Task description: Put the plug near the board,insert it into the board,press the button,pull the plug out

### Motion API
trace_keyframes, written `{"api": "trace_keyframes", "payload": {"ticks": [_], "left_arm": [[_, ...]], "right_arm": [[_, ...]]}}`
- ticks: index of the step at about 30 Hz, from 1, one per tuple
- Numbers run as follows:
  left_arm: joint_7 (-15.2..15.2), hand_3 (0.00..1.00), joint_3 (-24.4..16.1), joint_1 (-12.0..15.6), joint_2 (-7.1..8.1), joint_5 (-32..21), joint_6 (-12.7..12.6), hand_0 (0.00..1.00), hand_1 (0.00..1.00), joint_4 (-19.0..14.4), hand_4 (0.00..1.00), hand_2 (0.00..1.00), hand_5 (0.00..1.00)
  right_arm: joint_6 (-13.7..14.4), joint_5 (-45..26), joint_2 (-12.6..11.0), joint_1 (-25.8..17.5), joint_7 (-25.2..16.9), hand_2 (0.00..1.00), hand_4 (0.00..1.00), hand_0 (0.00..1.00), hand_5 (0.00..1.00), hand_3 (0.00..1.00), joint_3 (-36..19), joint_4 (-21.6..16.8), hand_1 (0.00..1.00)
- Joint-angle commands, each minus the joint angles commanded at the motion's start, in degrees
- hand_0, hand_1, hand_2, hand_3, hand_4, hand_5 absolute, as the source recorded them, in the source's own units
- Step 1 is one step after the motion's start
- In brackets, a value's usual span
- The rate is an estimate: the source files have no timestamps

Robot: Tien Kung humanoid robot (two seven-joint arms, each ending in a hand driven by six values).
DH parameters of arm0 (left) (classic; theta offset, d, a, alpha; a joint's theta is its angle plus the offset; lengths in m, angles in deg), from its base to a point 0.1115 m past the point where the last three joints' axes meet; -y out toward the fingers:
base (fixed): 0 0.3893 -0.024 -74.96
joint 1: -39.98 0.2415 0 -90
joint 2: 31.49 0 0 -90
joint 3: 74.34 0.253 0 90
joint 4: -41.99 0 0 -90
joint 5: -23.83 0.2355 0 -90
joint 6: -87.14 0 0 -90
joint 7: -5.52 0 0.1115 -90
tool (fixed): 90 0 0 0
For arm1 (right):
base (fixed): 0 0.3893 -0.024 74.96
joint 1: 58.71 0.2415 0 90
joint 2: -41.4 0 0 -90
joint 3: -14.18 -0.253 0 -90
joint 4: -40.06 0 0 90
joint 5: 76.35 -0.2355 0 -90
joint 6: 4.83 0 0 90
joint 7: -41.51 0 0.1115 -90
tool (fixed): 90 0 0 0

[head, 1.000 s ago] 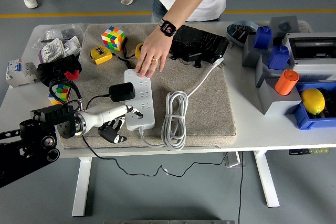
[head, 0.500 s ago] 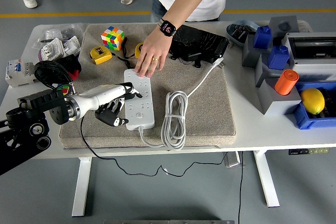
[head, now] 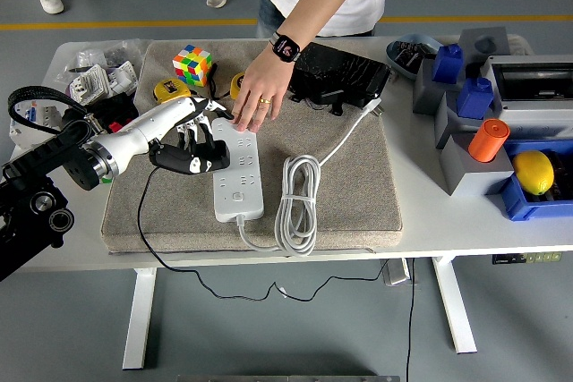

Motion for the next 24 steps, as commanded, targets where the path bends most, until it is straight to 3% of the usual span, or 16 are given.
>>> {"api": "trace_keyframes", "payload": {"ticks": [4, 5, 8, 10, 11, 16, 17, 23, 24], "left_arm": [[1.33, 0.742, -1.32, 0.73, -0.85, 0.24, -1.47, 0.532, 0.654, 0.96, 0.998, 0.626, 0.486], [1.84, 0.817, -1.73, 0.9, -1.25, 0.57, -2.08, 0.772, 0.808, 1.41, 0.998, 0.803, 0.602], [2.46, 0.817, -2.24, 1.1, -2.03, 1.4, -3.01, 0.772, 0.808, 2.35, 0.998, 0.803, 0.602], [1.91, 0.817, -1.99, 0.89, -2.76, 2.43, -3.28, 0.772, 0.808, 3.54, 0.998, 0.803, 0.602], [1.69, 0.837, -1.88, 0.82, -2.98, 2.72, -3.26, 0.788, 0.844, 3.91, 0.998, 0.868, 0.632], [0.53, 0.837, -0.17, 0.11, -4.27, 4.25, -3.21, 0.788, 0.844, 7.11, 0.998, 0.868, 0.632], [0.35, 0.851, 0.2, -0.16, -4.55, 4.89, -3.16, 0.749, 0.792, 7.79, 0.998, 0.816, 0.536], [0.23, 0.851, 2.79, -1.87, -5.76, 7.34, -3.6, 0.749, 0.792, 10.67, 0.998, 0.816, 0.536], [0.34, 0.809, 3.08, -2.08, -5.92, 7.56, -3.83, 0.706, 0.734, 11.08, 0.998, 0.757, 0.402]], "right_arm": [[0.0, -0.01, 0.1, -0.02, 0.0, 0.727, 0.998, 0.71, 0.612, 0.624, -0.09, 0.02, 0.715], [0.0, -0.06, 0.14, -0.02, 0.0, 0.727, 0.998, 0.71, 0.612, 0.624, -0.1, 0.06, 0.715], [-0.02, -0.01, 0.2, -0.02, 0.0, 0.727, 0.998, 0.71, 0.612, 0.624, -0.1, 0.04, 0.715], [-0.03, -0.01, 0.22, 0.03, 0.01, 0.727, 0.998, 0.71, 0.612, 0.624, 0.03, 0.05, 0.715], [-0.03, -0.01, 0.22, 0.04, 0.01, 0.727, 0.998, 0.71, 0.612, 0.624, 0.06, 0.04, 0.715], [-0.06, 0.04, 0.08, 0.09, -0.01, 0.727, 0.998, 0.71, 0.612, 0.624, 0.38, -0.03, 0.715], [-0.06, 0.0, 0.02, 0.14, -0.01, 0.727, 0.998, 0.711, 0.612, 0.625, 0.55, -0.01, 0.715], [-0.06, -0.15, -0.18, 0.18, -0.02, 0.727, 0.998, 0.711, 0.612, 0.625, 0.76, -0.01, 0.715], [-0.06, -0.15, -0.21, 0.2, -0.02, 0.727, 0.998, 0.709, 0.611, 0.625, 0.79, -0.01, 0.715]]}}
